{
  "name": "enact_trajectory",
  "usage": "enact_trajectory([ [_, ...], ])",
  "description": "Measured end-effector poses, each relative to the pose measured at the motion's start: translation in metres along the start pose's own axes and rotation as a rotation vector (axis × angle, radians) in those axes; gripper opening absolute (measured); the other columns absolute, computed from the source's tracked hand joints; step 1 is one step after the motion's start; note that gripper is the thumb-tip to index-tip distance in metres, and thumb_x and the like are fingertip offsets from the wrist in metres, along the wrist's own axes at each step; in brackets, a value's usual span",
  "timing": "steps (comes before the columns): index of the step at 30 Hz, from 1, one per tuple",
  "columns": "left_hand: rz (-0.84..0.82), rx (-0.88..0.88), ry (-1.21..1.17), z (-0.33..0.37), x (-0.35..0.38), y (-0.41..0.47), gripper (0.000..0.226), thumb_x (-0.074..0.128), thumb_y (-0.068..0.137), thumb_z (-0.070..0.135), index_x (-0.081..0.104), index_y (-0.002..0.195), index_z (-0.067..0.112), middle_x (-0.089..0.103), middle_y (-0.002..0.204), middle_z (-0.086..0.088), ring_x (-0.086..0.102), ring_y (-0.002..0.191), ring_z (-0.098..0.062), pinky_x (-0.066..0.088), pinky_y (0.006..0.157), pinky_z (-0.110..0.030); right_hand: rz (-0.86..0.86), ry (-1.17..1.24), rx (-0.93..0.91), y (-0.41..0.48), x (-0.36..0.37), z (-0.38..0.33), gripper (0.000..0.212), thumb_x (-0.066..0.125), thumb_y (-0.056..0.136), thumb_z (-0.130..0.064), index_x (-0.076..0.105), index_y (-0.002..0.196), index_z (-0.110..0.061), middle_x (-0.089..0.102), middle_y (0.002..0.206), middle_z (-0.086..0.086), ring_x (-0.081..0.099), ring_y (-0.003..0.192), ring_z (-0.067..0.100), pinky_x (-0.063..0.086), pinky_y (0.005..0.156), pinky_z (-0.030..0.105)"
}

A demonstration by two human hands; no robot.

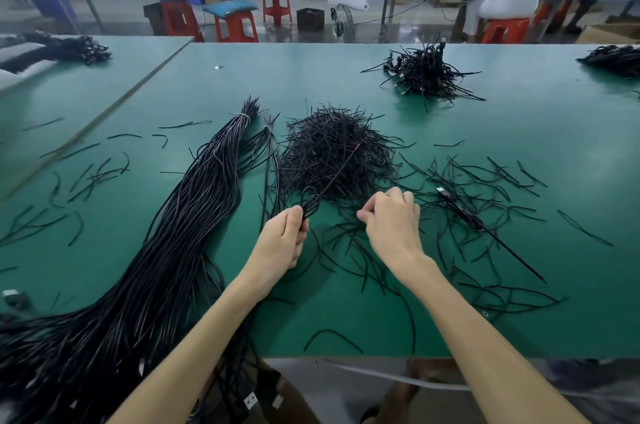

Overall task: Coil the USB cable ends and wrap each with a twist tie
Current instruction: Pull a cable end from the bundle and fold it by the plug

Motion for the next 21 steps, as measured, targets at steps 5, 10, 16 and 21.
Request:
enact_trajectory([
  [5,0.014,-0.007,-0.006,-0.001,-0.001,0.000,0.040,0.032,0.112,0.036,0.049,0.086,0.011,0.032,0.061,0.008,0.023,0.047,-0.009,0.020,0.039,-0.021,0.032,0.043,-0.021,-0.002,-0.010,0.003,0.010,0.063,0.099,-0.029,0.063,0.091,-0.024,0.058,0.098,-0.004,0.046,0.105,0.021,0.028,0.094,0.036],
  [10,0.012,-0.007,0.006,-0.001,-0.001,0.000,0.040,0.032,0.112,0.036,0.049,0.087,0.010,0.033,0.062,0.007,0.022,0.048,-0.009,0.020,0.040,-0.022,0.071,0.081,-0.029,-0.006,-0.013,0.005,0.011,0.068,0.094,-0.032,0.068,0.089,-0.022,0.062,0.094,-0.005,0.050,0.101,0.018,0.028,0.094,0.035],
  [16,0.033,-0.009,0.024,-0.002,-0.003,-0.001,0.040,0.032,0.112,0.036,0.049,0.086,0.010,0.033,0.061,0.009,0.023,0.048,-0.009,0.020,0.040,-0.023,0.055,0.197,0.004,-0.011,-0.020,0.004,0.011,0.068,0.095,-0.030,0.069,0.089,-0.021,0.062,0.097,-0.006,0.050,0.104,0.016,0.031,0.097,0.033],
  [21,0.112,-0.071,0.004,-0.006,-0.006,0.003,0.040,0.032,0.112,0.037,0.047,0.082,0.014,0.032,0.057,0.012,0.023,0.047,-0.009,0.019,0.041,-0.024,-0.071,0.702,0.132,-0.025,-0.024,-0.004,0.012,0.065,0.099,-0.028,0.066,0.089,-0.021,0.066,0.078,-0.006,0.059,0.073,0.006,0.044,0.071,0.020],
])
Point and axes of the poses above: each hand's wrist, its own y-axis towards the middle knuckle, its own x-axis out of the palm, z = x × y, the point moved 5 cm from there along y, towards the middle knuckle
